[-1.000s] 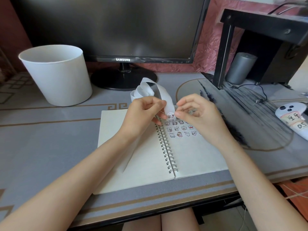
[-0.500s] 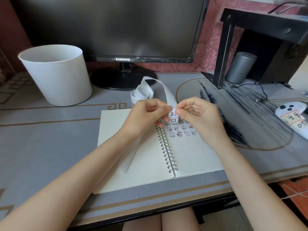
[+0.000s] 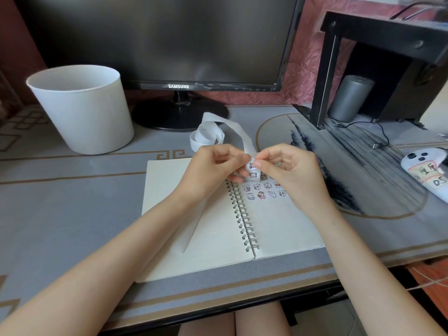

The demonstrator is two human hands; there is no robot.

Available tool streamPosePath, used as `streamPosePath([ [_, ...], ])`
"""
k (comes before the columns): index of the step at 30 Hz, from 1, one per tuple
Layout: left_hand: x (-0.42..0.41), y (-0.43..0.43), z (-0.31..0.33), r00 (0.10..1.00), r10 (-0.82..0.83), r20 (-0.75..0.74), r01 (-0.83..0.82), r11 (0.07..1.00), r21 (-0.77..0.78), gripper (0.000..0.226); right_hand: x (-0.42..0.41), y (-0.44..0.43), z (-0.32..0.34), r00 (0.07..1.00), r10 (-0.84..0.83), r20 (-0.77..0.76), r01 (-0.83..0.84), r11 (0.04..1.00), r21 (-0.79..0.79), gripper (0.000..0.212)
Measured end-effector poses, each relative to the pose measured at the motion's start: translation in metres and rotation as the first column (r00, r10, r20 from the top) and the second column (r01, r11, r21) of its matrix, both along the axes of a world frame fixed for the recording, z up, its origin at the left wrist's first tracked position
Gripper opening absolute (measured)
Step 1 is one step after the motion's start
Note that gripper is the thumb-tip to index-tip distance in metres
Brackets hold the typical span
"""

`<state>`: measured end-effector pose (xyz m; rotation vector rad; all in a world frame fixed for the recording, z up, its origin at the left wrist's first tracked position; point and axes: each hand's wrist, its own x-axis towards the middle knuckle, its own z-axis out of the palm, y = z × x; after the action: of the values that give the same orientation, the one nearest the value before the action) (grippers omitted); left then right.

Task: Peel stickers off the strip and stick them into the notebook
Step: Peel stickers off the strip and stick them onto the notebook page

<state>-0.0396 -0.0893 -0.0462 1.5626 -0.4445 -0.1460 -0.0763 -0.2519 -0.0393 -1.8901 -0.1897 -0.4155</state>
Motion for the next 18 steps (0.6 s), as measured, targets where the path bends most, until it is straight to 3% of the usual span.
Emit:
streamPosePath([
  [18,-0.0013,0.0004,0.0027,1.000,-0.022,-0.021,0.022,1.000,-0.016,0.012,-0.0004,-0.0055,-0.0001,1.000,0.003,0.028,-0.001,0.998,-0.066,0.015],
])
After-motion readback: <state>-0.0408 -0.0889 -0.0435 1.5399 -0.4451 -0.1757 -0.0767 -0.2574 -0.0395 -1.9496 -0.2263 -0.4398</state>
